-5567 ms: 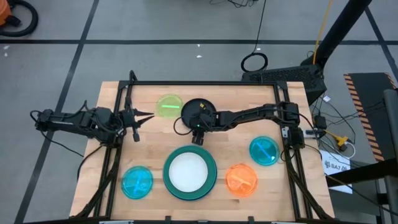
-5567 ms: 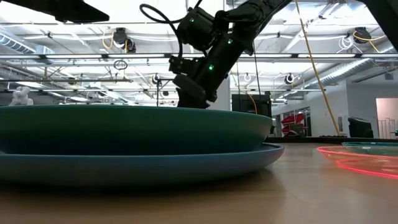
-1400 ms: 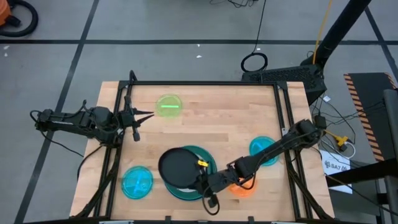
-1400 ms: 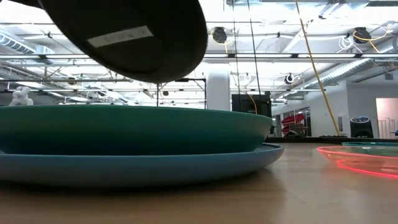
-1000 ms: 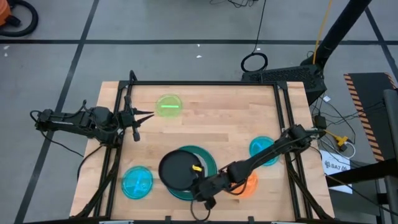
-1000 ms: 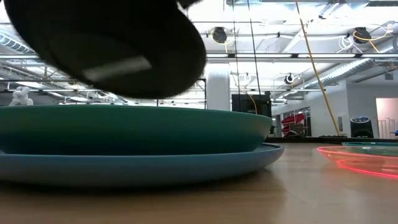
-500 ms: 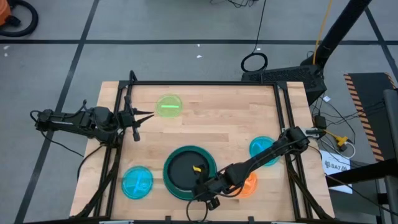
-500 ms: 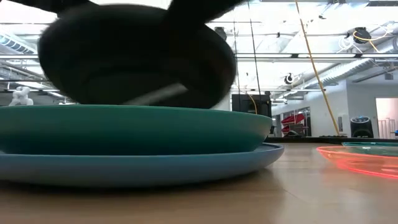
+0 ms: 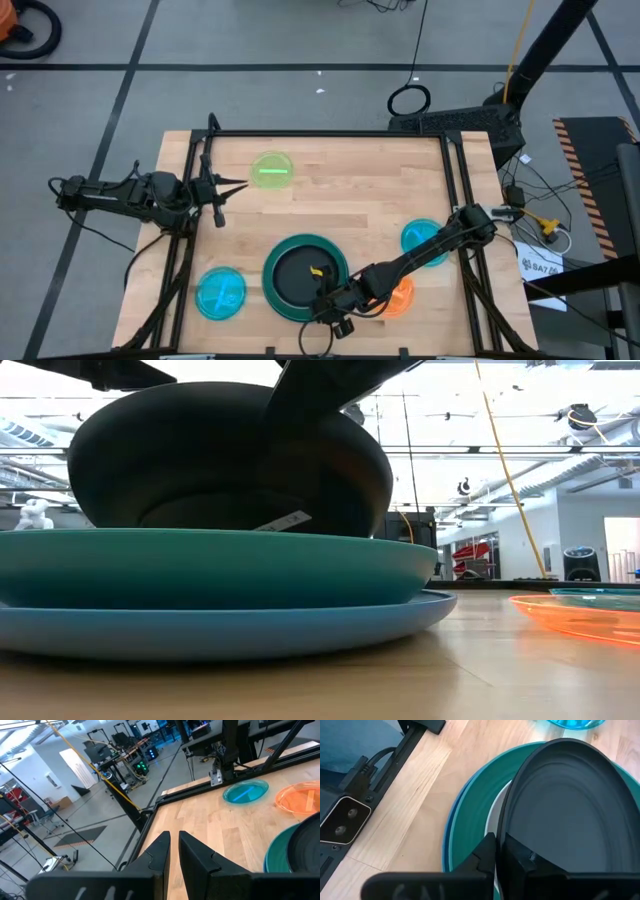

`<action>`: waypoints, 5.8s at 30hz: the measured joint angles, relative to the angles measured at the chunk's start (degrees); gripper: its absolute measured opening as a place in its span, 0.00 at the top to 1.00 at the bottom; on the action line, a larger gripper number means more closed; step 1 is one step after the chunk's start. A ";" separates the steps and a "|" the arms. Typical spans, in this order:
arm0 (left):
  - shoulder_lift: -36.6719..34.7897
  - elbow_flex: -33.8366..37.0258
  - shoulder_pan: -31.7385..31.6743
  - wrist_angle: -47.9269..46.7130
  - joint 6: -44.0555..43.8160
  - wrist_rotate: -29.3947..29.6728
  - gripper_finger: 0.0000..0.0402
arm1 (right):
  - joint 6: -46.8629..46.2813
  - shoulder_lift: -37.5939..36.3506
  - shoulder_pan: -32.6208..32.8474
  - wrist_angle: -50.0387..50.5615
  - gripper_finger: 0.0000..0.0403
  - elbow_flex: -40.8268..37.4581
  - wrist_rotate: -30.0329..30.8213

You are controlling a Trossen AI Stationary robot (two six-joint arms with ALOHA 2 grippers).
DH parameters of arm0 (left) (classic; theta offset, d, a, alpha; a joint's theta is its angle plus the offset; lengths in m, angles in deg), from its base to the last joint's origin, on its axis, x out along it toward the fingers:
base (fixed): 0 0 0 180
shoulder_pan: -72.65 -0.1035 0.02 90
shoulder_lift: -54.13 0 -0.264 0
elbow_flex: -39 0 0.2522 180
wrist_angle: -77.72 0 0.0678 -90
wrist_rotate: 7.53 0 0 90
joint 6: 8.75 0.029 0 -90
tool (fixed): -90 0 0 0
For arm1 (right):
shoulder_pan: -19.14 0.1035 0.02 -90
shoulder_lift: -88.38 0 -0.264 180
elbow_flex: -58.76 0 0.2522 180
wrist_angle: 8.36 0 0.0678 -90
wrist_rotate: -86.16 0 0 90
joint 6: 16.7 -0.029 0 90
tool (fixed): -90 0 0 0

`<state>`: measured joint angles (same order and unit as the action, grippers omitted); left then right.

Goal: Stack plastic plates
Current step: Stack the black plate on top of the white plate, then stack the light green plate on top of the black plate

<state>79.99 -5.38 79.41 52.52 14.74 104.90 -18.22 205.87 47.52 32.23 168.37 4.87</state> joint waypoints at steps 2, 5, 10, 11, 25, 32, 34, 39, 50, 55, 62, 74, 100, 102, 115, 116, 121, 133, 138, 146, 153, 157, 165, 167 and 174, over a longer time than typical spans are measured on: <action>0.01 0.00 0.00 -0.01 0.02 0.00 0.88 | 0.00 0.00 0.00 0.00 0.96 0.00 0.00; 0.01 0.00 0.00 0.02 0.02 0.00 0.88 | -0.10 0.00 0.00 -0.02 0.96 0.00 0.00; 0.00 0.00 0.00 0.02 0.02 0.00 0.88 | -1.27 0.00 0.00 -0.02 0.96 0.00 0.00; 0.01 0.00 0.00 0.02 0.04 0.00 0.88 | -1.27 0.00 0.00 -0.03 0.96 0.00 0.00; -0.02 0.00 0.00 0.04 0.06 0.00 0.88 | -7.27 0.00 -0.24 -1.73 0.96 -0.02 0.28; 0.01 0.00 0.02 0.04 0.06 0.00 0.88 | -8.55 0.00 -0.31 -1.73 0.96 -0.02 0.33; 0.01 0.00 0.01 0.04 0.06 0.00 0.88 | -9.67 0.00 -0.40 -1.73 0.96 -0.02 0.41; 0.01 0.00 0.02 0.04 0.06 0.00 0.88 | -13.59 0.00 -1.26 -1.79 0.95 -0.02 0.65; 0.01 0.00 0.00 -0.03 -0.05 0.00 0.88 | -17.32 0.00 -2.10 -1.79 0.71 -0.04 0.50; 0.00 0.00 0.00 -0.05 -0.09 -0.02 0.88 | -17.32 0.00 -2.08 -1.81 0.65 -0.04 0.42; 0.01 0.00 0.00 -0.07 -0.27 -0.02 0.88 | -18.38 0.00 -2.20 -1.80 0.66 -0.04 1.95; 0.01 0.00 0.00 -0.05 -1.78 -0.04 0.88 | -26.34 -0.02 -4.92 1.87 0.69 -0.07 1.35; 0.01 0.02 -0.04 -0.94 -10.13 0.11 0.88 | 2.14 -13.00 -16.69 24.49 0.69 -0.11 -2.71; 0.01 0.02 -0.04 -0.95 -11.26 0.11 0.88 | 3.52 -14.42 -18.29 25.46 0.69 -1.16 -2.74; 0.01 0.02 -0.04 3.23 -14.49 0.61 0.88 | 9.02 -36.10 -28.22 -2.47 0.69 -33.60 -2.83; 0.01 0.02 -0.04 4.28 -14.70 0.62 0.88 | 9.22 -37.55 -29.12 -5.36 0.69 -35.64 -2.81; 0.02 0.02 -0.04 6.55 -18.07 0.72 0.88 | 10.69 -42.67 -33.76 -16.02 0.69 -42.06 -2.80; 12.88 0.02 -4.63 6.79 -33.16 10.45 0.88 | 23.59 -45.57 -44.78 -32.21 0.69 -45.99 -7.39; 18.03 0.02 -12.07 6.45 -37.30 4.74 0.88 | 24.63 -46.99 -49.46 -33.49 0.69 -45.99 -17.05; 24.61 0.02 -26.79 4.91 -41.30 -9.09 0.88 | 24.64 -46.99 -53.86 -33.14 0.69 -45.97 -20.98; 32.66 0.02 -40.11 2.49 -42.22 -14.87 0.88 | 24.72 -46.94 -56.39 -30.83 0.69 -45.97 -20.99; 38.70 -1.97 -46.26 -0.30 -41.85 -19.67 0.88 | 23.86 -46.88 -57.10 -30.03 0.69 -45.97 -21.02; 52.12 -15.49 -52.84 -16.41 -31.79 -20.04 0.88 | 23.27 -46.88 -58.05 -27.83 0.69 -45.97 -21.00; 55.26 -18.56 -54.26 -20.43 -29.81 -20.04 0.88 | 23.23 -46.88 -58.10 -27.26 0.69 -45.97 -21.01; 63.21 -24.51 -57.86 -26.39 -26.85 -20.04 0.88 | 22.88 -46.88 -58.10 -25.43 0.69 -45.97 -21.02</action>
<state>143.20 -29.89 21.55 26.13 -12.10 84.86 4.65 158.99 -10.58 6.79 122.41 -16.15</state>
